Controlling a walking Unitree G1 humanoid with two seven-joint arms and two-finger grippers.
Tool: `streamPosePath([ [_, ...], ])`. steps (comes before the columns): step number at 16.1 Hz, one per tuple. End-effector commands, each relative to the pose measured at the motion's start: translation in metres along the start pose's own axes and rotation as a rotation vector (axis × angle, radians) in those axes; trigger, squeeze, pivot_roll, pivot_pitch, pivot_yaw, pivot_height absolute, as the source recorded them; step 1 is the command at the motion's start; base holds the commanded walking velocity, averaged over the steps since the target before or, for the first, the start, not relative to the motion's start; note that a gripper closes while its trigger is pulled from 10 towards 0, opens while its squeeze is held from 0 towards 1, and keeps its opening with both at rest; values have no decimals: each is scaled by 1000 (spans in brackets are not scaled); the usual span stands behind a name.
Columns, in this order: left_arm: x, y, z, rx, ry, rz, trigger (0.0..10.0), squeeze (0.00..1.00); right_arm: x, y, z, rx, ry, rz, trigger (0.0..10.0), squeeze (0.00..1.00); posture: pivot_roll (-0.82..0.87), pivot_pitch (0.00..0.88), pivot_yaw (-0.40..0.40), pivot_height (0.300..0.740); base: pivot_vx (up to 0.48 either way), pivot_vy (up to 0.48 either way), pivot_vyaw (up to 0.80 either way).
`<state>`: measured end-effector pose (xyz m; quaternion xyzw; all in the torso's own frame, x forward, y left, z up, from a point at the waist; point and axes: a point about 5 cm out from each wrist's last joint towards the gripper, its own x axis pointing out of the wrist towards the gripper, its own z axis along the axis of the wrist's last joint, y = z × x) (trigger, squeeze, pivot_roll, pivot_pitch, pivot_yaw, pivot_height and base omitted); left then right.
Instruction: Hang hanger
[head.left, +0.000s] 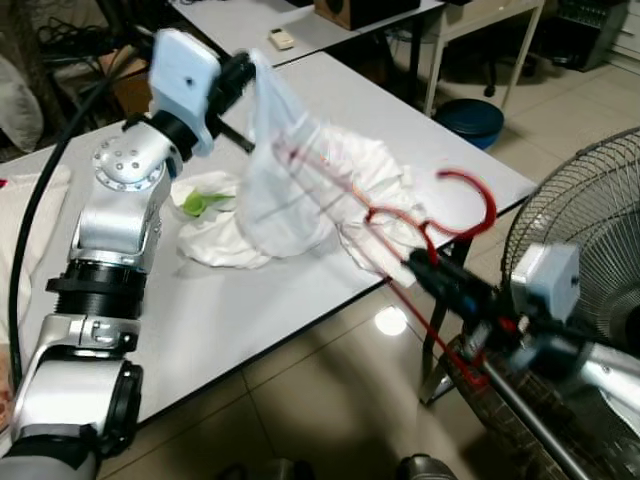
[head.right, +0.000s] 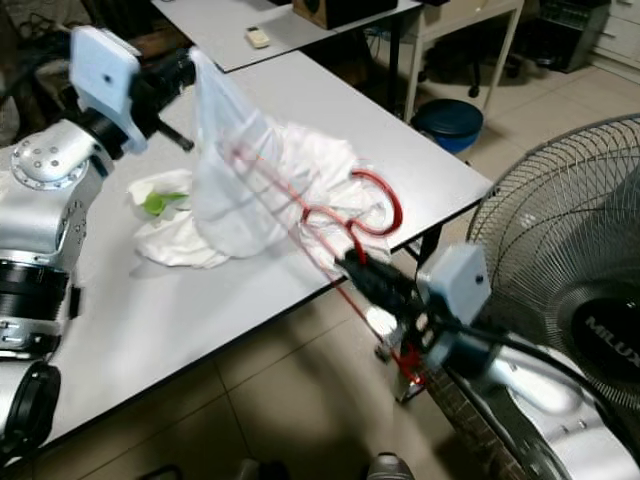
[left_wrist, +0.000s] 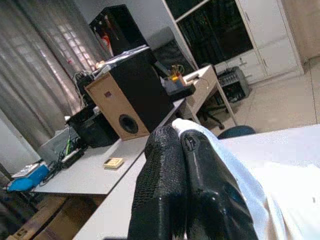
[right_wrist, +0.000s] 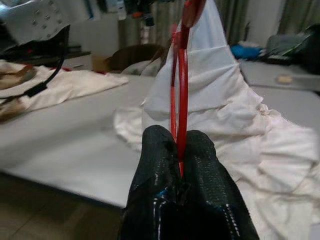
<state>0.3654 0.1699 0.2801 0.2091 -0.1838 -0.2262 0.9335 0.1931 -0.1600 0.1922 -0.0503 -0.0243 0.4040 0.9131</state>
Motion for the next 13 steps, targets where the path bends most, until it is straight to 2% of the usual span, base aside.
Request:
streamPosePath([
  [1, 0, 2, 3, 20, 4, -18, 0, 0, -3, 6, -3, 6, 48, 42, 10000, 0, -189, 52, 177, 740, 0, 0, 0],
  [3, 1, -4, 5, 15, 2, -64, 0, 0, -5, 5, -18, 5, 161, 41, 10000, 0, -191, 41, 190, 740, 0, 0, 0],
  [4, 0, -11, 9, 6, -7, -131, 0, 0, -1, -5, -27, -9, 225, -22, 10000, 0, -192, 38, 198, 740, 0, 0, 0],
  [6, -2, -18, 11, 2, -8, -202, 0, 0, 5, -15, -29, -15, 230, -60, 10000, 0, -204, 33, 221, 740, 0, 0, 0],
  [8, -7, -22, 8, 35, 31, -258, 0, 0, 11, -37, -29, -103, 234, -172, 10000, 0, -205, 25, 224, 740, 0, 0, 0],
  [11, -17, -9, -5, 129, 128, -231, 0, 0, 0, -74, -7, -192, 127, -394, 10000, 0, -204, 23, 226, 740, 0, 0, 0],
  [13, -30, 12, -20, 208, 246, -149, 0, 0, -8, -87, 10, -215, 46, -446, 10000, 0, -207, 21, 229, 740, 0, 0, 0],
])
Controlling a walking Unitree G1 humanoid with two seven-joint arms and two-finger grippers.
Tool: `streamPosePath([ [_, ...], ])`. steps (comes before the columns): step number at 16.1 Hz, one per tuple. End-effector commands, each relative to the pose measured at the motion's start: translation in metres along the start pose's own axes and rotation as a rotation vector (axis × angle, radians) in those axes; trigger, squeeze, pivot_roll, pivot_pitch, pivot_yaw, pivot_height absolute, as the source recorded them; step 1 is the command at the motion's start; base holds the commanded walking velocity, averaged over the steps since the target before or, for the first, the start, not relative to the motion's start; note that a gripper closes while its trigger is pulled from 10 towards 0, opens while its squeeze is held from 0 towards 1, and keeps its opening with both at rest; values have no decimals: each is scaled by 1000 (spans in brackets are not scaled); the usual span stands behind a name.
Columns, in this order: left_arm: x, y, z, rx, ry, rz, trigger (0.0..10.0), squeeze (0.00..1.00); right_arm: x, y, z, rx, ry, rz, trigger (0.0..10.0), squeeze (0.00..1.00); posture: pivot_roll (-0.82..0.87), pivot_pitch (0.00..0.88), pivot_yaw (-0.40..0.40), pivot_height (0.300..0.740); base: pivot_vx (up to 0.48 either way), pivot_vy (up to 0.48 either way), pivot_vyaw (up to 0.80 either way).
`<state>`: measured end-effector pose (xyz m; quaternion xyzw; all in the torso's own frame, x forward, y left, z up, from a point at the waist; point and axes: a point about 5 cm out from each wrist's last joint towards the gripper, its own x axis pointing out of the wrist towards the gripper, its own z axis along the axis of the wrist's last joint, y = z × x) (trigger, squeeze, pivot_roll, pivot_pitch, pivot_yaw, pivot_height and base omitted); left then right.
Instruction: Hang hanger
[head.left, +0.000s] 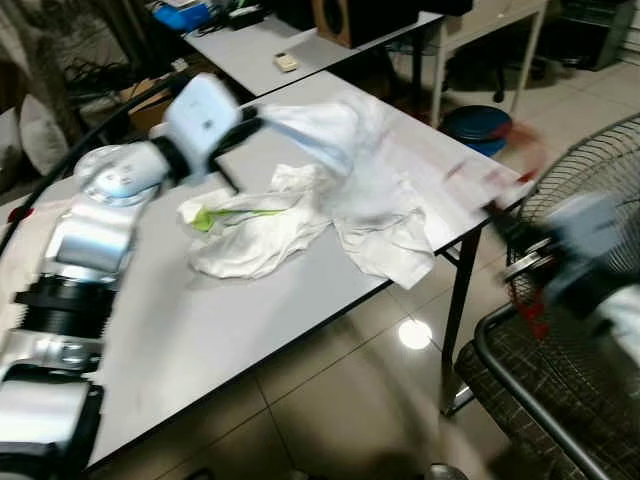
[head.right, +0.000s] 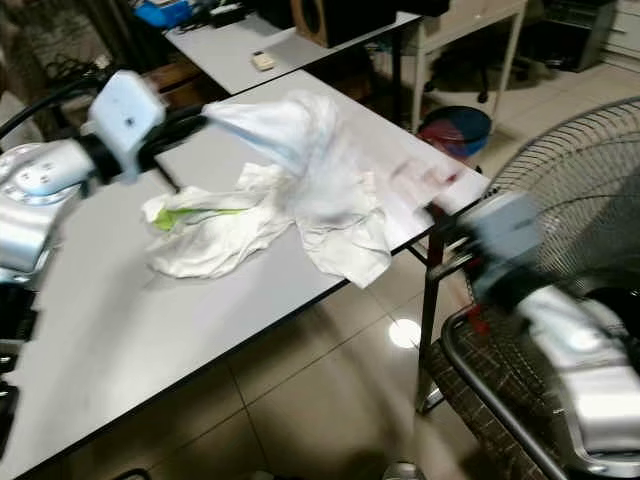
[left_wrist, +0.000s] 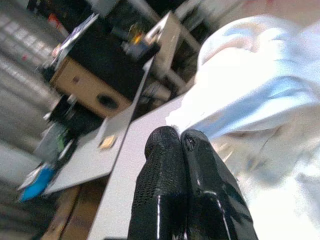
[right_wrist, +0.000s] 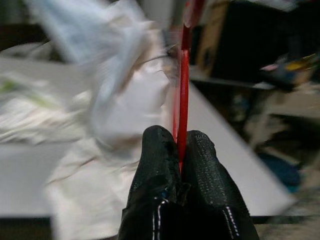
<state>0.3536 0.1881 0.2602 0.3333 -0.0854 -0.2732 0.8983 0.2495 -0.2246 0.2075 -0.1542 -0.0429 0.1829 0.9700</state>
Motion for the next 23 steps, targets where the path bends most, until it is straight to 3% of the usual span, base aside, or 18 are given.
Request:
streamPosePath([
  [1, -12, 13, -11, 36, 76, 64, 0, 0, 1, -5, 6, -2, -42, -13, 10000, 0, -207, 21, 229, 740, 0, 0, 0],
  [2, -27, 28, -18, 56, 117, 117, 0, 0, 0, -12, 11, -16, -69, -22, 10000, 0, -198, 21, 216, 740, 0, 0, 0],
  [5, -41, 33, -14, 34, 90, 93, 0, 0, 4, -5, 14, -14, -92, 67, 10000, 0, -185, 19, 193, 740, 0, 0, 0],
  [8, -35, 13, -5, -6, 29, 14, 0, 0, -1, 19, 24, 84, -143, 260, 10000, 0, -179, 20, 175, 740, 0, 0, 0],
  [10, -26, -1, -6, -23, 27, -6, 0, 0, -16, 47, 24, 133, -112, 448, 10000, 0, -188, 26, 181, 740, 0, 0, 0],
  [15, -19, -9, -6, -25, 33, -27, 0, 0, -34, 71, 13, 202, -5, 585, 10000, 0, -205, 29, 201, 740, 0, 0, 0],
  [19, -22, -9, -4, -27, 41, -22, 0, 0, -38, 76, -3, 200, 110, 589, 10000, 0, -197, 30, 191, 740, 0, 0, 0],
  [21, -25, -8, -5, -24, 49, -15, 0, 0, -33, 69, -18, 147, 216, 525, 10000, 0, -190, 32, 183, 740, 0, 0, 0],
  [23, -29, -6, -5, -19, 65, -10, 0, 0, -24, 52, -32, 92, 283, 378, 10000, 0, -187, 31, 179, 740, 0, 0, 0],
])
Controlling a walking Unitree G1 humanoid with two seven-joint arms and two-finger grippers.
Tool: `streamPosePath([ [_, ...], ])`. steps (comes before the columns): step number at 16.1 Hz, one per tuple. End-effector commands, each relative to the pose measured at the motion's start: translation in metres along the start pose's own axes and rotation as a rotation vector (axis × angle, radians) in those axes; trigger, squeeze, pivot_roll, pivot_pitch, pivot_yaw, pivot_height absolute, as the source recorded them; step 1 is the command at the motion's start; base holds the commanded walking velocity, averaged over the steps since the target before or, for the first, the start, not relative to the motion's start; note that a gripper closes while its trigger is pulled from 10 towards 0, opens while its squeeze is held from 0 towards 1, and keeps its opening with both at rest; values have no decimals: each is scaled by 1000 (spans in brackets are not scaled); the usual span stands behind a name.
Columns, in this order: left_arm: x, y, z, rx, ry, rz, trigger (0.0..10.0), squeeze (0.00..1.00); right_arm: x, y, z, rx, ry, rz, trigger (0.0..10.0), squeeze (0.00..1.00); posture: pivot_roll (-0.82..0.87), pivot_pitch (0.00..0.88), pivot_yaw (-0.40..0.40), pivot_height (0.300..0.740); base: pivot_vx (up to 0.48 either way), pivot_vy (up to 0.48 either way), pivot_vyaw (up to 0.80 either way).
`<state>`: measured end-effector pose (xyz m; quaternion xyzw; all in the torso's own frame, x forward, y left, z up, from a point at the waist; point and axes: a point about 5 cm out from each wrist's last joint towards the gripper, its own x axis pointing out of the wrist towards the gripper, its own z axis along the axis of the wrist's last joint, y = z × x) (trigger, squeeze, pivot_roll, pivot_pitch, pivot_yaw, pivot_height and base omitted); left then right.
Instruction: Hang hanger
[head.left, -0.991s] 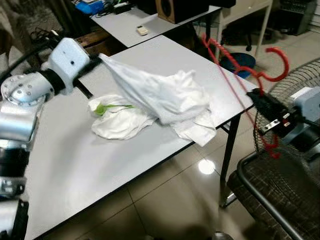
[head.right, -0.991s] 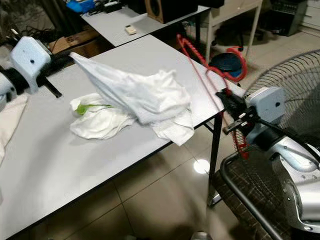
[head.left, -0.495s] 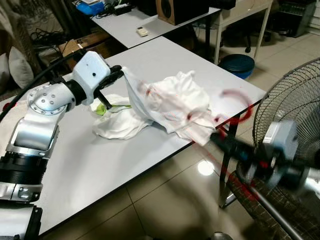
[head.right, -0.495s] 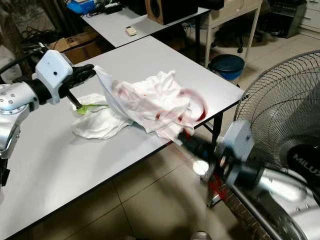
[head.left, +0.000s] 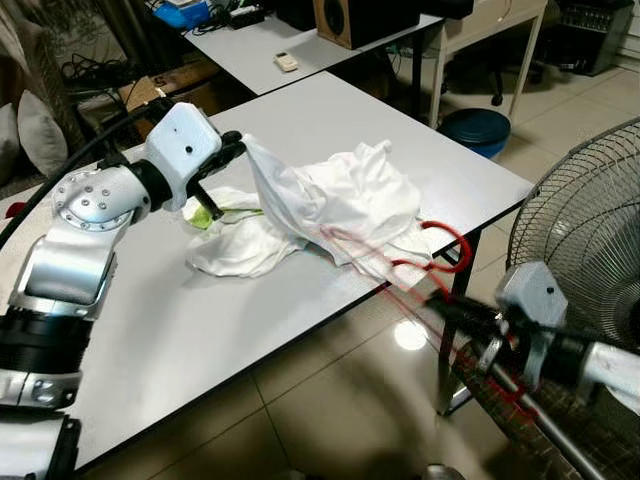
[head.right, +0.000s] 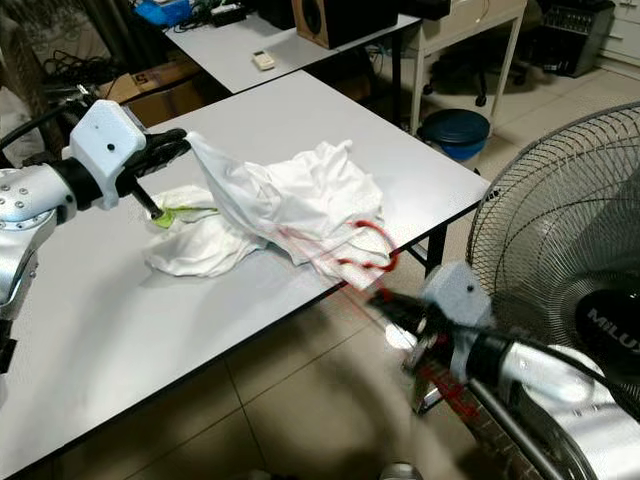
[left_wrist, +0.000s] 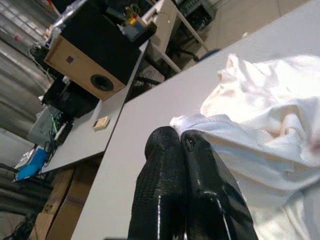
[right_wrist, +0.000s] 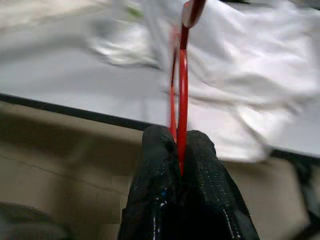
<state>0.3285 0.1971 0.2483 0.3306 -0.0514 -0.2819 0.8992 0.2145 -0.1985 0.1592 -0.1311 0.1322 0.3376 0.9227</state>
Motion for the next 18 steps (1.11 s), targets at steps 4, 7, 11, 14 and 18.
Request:
streamPosePath([
  [4, -20, 13, -6, 23, 63, 35, 0, 0, 3, -21, 3, 2, -32, -150, 10000, 0, -182, 32, 178, 740, 0, 0, 0],
  [7, -29, 22, -9, 29, 81, 58, 0, 0, 6, -26, 22, -25, -146, -110, 10000, 0, -172, 31, 172, 740, 0, 0, 0],
  [11, -16, 14, 0, -5, 26, 38, 0, 0, -3, 7, 38, 3, -251, 177, 10000, 0, -176, 42, 169, 740, 0, 0, 0],
  [14, -4, 8, 6, -18, 1, 19, 0, 0, -3, 14, 39, 7, -255, 224, 10000, 0, -184, 48, 178, 740, 0, 0, 0],
  [18, 4, 5, 10, -13, -11, -10, 0, 0, -1, 15, 38, 22, -247, 222, 10000, 0, -185, 53, 182, 740, 0, 0, 0],
])
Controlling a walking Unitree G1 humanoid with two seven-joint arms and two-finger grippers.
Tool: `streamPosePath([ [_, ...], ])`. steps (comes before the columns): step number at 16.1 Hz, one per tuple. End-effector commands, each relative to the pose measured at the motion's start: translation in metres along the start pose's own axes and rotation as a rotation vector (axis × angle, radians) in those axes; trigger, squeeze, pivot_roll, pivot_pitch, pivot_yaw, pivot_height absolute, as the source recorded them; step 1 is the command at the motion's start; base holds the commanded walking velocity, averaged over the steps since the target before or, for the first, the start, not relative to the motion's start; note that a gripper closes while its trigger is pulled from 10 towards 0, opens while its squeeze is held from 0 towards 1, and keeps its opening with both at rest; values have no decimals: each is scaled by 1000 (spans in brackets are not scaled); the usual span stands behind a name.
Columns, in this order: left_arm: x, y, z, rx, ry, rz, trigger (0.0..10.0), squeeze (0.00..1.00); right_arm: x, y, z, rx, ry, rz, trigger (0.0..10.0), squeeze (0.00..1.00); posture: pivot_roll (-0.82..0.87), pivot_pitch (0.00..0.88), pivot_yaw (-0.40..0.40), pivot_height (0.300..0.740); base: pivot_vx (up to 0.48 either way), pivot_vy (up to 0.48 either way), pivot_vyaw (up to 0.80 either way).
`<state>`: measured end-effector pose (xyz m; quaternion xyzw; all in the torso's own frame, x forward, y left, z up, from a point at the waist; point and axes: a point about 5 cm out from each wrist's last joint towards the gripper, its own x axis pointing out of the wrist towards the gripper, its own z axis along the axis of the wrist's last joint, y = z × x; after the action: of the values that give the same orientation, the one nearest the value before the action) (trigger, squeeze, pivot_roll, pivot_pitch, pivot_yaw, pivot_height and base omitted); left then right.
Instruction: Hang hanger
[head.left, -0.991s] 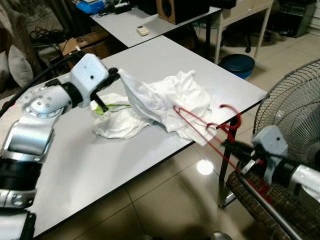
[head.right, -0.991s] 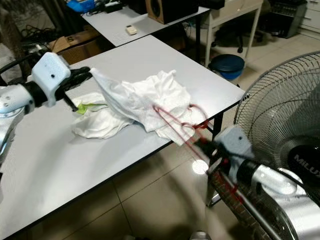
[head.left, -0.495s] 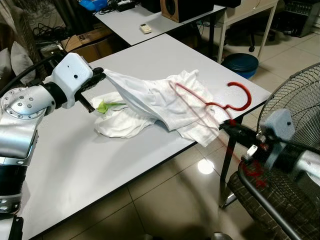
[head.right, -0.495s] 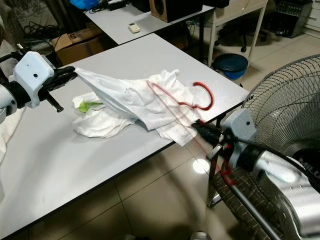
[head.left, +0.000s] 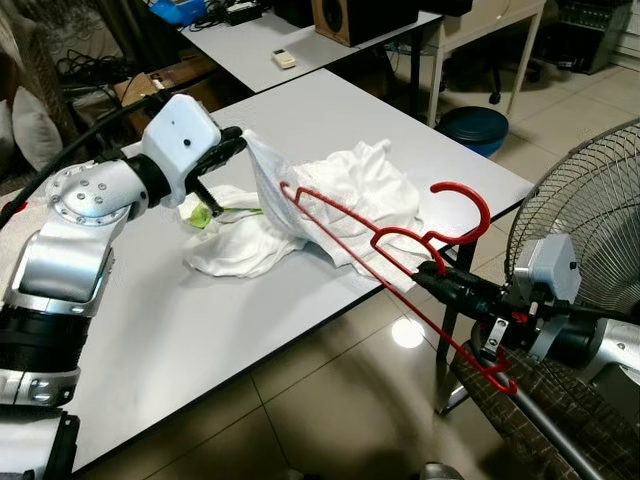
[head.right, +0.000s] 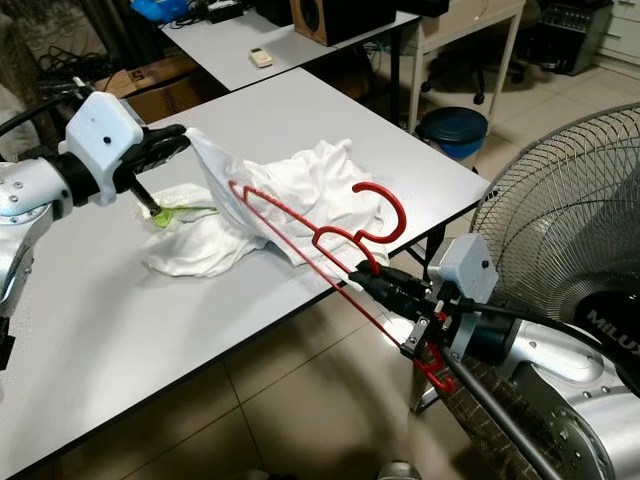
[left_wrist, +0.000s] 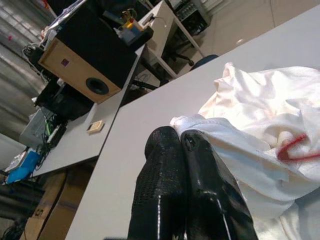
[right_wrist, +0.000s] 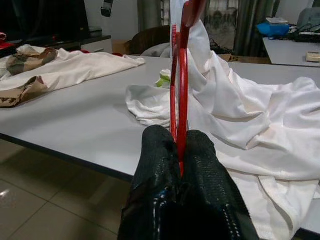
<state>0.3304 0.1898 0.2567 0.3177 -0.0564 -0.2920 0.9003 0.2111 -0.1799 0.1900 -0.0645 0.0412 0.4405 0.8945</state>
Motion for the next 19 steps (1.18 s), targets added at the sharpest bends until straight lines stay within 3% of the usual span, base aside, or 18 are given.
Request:
streamPosePath([
  [1, 1, 4, 1, 13, 9, -1, 0, 0, 3, 2, 2, -2, -3, 12, 10000, 0, -181, 54, 180, 740, 0, 0, 0],
  [11, 10, -5, 13, 13, -22, -37, 0, 0, 17, -6, 3, -26, 21, 54, 10000, 0, -166, 59, 163, 740, 0, 0, 0],
  [16, 6, -4, 4, 24, 27, -2, 0, 0, 16, -2, 1, -26, 54, 89, 10000, 0, -174, 63, 140, 740, 0, 0, 0],
  [19, 1, 1, 0, 22, 51, 75, 0, 0, 8, -4, -2, -26, 100, 65, 10000, 0, -186, 66, 114, 740, 0, 0, 0],
])
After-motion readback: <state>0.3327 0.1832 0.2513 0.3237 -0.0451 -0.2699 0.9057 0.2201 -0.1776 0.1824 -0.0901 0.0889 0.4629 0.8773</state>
